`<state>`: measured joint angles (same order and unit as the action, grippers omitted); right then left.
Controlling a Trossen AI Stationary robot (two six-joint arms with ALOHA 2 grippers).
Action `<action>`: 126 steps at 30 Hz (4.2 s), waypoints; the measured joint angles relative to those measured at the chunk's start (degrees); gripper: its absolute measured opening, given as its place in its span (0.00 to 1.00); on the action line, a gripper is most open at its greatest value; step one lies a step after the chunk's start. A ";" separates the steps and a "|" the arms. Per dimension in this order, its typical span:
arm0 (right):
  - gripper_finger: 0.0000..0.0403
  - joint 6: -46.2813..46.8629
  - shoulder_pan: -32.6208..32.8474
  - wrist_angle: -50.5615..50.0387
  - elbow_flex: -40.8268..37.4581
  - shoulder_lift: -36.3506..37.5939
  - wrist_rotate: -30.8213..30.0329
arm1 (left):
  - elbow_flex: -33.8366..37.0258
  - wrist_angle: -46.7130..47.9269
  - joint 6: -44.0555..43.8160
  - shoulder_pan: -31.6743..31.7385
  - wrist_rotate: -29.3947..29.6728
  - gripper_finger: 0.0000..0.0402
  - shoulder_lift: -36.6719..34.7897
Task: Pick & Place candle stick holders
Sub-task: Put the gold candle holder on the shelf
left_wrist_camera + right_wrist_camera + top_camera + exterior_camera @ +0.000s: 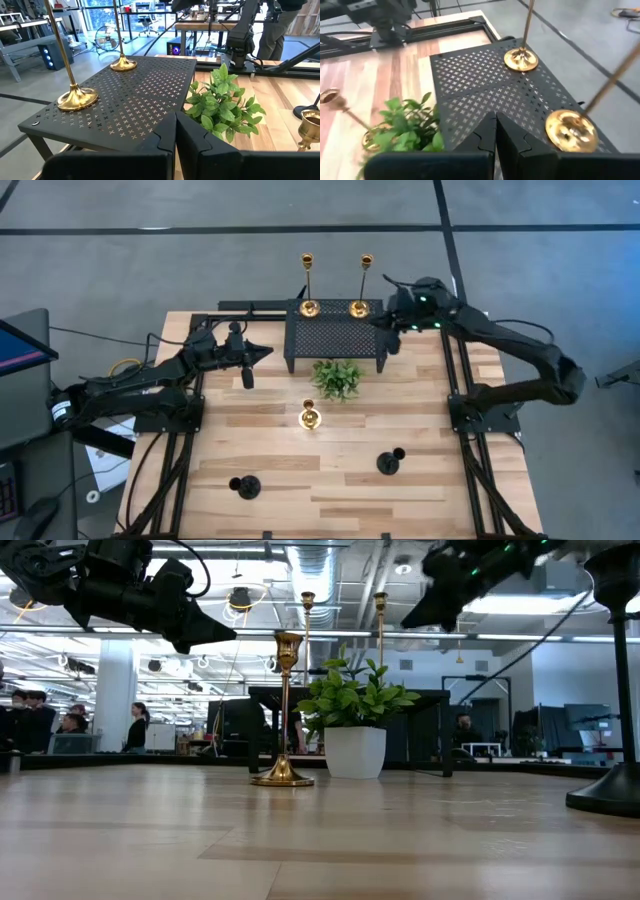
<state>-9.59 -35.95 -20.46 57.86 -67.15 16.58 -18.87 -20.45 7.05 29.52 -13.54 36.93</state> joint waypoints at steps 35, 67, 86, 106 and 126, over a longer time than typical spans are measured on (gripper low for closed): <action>0.00 17.18 23.07 7.66 -31.22 29.72 -19.48 | 0.00 -0.61 -2.89 -11.53 -7.52 0.02 1.38; 0.00 24.68 41.74 13.87 -31.15 26.30 -10.93 | 0.00 -2.43 -3.06 -15.15 -10.62 0.02 1.38; 0.00 24.05 44.18 36.55 -31.14 14.99 -10.61 | 0.00 -3.80 -3.06 -26.21 -4.48 0.01 1.87; 0.00 24.03 43.50 36.80 -31.12 8.30 -14.11 | 0.00 -4.04 -4.75 -26.25 -4.50 0.01 11.63; 0.00 18.63 40.27 38.40 -31.14 8.32 -14.32 | 0.00 -12.78 -7.56 -27.36 -3.55 0.01 23.94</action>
<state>9.04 4.32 17.95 26.72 -58.83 2.26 -18.87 -33.23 -0.51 2.16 -17.09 60.86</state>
